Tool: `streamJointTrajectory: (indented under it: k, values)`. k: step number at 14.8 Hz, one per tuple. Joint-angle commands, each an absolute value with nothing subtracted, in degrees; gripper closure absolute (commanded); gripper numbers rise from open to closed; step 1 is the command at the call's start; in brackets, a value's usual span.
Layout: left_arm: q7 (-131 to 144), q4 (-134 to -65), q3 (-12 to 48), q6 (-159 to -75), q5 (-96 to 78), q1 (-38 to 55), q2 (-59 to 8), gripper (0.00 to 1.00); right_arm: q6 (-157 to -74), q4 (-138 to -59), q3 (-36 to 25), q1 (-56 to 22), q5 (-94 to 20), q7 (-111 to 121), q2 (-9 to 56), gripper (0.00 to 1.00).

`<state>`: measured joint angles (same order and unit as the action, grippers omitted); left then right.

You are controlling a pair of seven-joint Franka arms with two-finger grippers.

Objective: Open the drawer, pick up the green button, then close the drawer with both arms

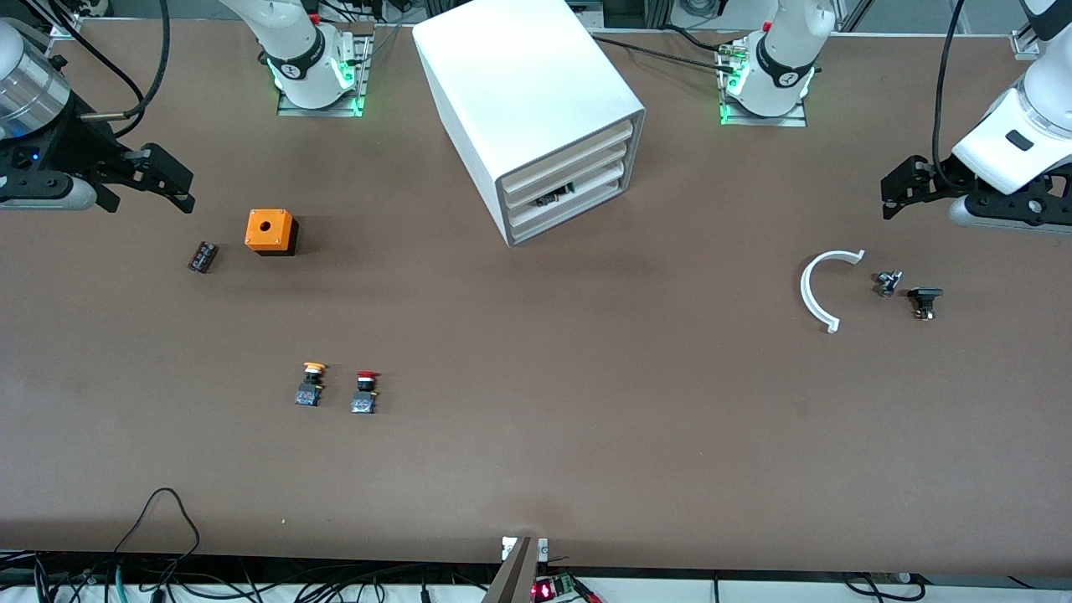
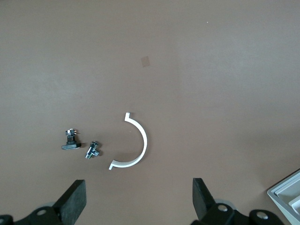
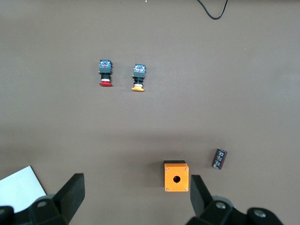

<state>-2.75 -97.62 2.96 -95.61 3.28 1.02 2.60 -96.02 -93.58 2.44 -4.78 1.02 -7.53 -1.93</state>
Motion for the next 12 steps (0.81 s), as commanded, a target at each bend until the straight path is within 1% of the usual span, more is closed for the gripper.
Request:
streamJointTrajectory:
  k: [1,4,6,10,12]
  values:
    - [-3.51,-96.33,3.08,-94.66,4.48,0.79,2.2,0.0,-93.96,-92.11,2.55,-5.01,1.58,-7.2,-1.41,0.0]
    - [-3.52,-96.33,3.16,-94.66,4.48,0.88,2.37,0.0,-93.95,-91.41,2.55,-4.75,1.15,-7.03,-1.23,0.0]
    - [-3.52,-96.24,3.08,-94.75,4.04,0.79,2.29,0.0,-92.91,-86.51,2.55,-4.83,1.06,-6.68,0.78,0.0]
    - [-3.52,-96.24,3.08,-94.83,4.22,1.05,2.11,0.0,-92.64,-86.75,2.55,-5.88,1.06,-7.64,1.32,0.0]
    - [-3.51,-96.24,3.08,-94.83,4.22,1.23,2.11,0.0,-92.81,-86.84,2.55,-5.98,0.97,-7.56,3.59,0.0]
